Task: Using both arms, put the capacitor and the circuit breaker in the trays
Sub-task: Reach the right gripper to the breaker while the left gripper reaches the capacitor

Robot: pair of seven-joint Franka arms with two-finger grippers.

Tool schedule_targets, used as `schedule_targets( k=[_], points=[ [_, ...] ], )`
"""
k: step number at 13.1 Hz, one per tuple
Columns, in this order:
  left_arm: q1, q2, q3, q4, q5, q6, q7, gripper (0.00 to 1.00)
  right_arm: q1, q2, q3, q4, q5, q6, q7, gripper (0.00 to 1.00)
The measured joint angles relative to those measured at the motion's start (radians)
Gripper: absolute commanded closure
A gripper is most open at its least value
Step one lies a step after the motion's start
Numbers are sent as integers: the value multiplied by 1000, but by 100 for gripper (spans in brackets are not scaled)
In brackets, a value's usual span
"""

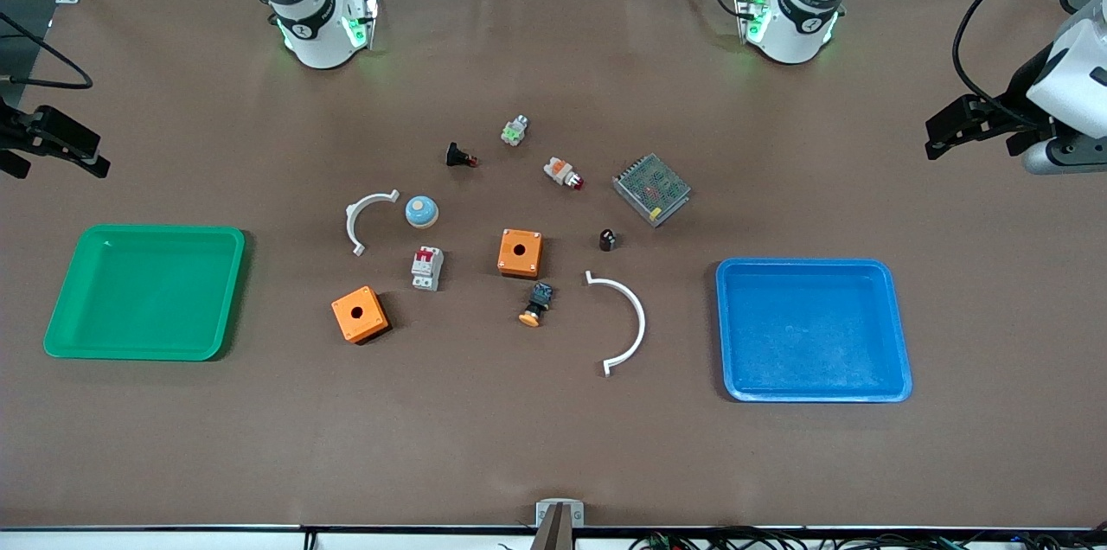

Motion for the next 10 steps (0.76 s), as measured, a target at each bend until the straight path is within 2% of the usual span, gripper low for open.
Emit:
schedule_targets(
  k=[6, 10],
  points=[
    [-6, 1, -4, 0, 0, 0, 0, 0, 0, 0, 0, 0, 0, 0, 0, 0],
    [-13, 51, -77, -8, -21, 27, -21, 0, 1, 2, 2, 0, 0, 6, 0, 0]
  ],
)
